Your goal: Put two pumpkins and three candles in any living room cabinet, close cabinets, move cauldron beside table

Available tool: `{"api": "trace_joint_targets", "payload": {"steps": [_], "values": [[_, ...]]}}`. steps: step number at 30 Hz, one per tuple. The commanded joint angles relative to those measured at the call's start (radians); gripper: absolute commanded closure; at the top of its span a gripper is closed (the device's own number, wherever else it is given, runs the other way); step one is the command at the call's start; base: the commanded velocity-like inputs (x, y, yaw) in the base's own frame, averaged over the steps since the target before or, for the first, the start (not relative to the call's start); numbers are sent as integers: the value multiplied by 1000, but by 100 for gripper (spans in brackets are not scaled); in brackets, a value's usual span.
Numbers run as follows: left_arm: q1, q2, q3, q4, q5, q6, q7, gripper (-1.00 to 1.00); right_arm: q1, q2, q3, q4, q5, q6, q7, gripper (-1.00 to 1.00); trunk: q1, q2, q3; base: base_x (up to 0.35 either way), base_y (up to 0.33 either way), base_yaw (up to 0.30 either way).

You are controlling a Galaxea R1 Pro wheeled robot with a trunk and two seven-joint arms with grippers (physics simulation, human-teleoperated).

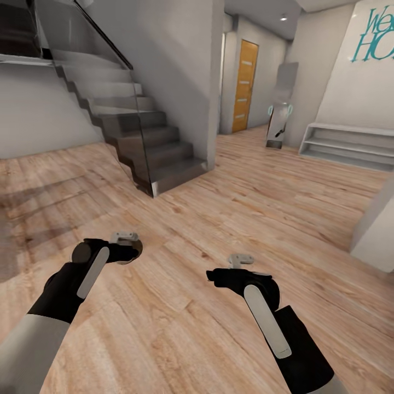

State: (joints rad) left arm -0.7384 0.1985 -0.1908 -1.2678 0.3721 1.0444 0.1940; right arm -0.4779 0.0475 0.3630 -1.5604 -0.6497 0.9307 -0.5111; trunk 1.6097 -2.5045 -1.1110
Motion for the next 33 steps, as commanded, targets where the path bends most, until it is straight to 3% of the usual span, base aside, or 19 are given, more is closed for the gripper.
{"api": "trace_joint_targets", "payload": {"steps": [1,33], "values": [[-1,1,-3,-1,8,3,10,100,-1,0,1,-1,-10,2,-10,-100,0,0,-1,0,0,279],[-1,1,-3,2,7,3,9,100,-1,0,1,-1,-10,2,-10,-100,0,0,-14,0,14,280]]}}
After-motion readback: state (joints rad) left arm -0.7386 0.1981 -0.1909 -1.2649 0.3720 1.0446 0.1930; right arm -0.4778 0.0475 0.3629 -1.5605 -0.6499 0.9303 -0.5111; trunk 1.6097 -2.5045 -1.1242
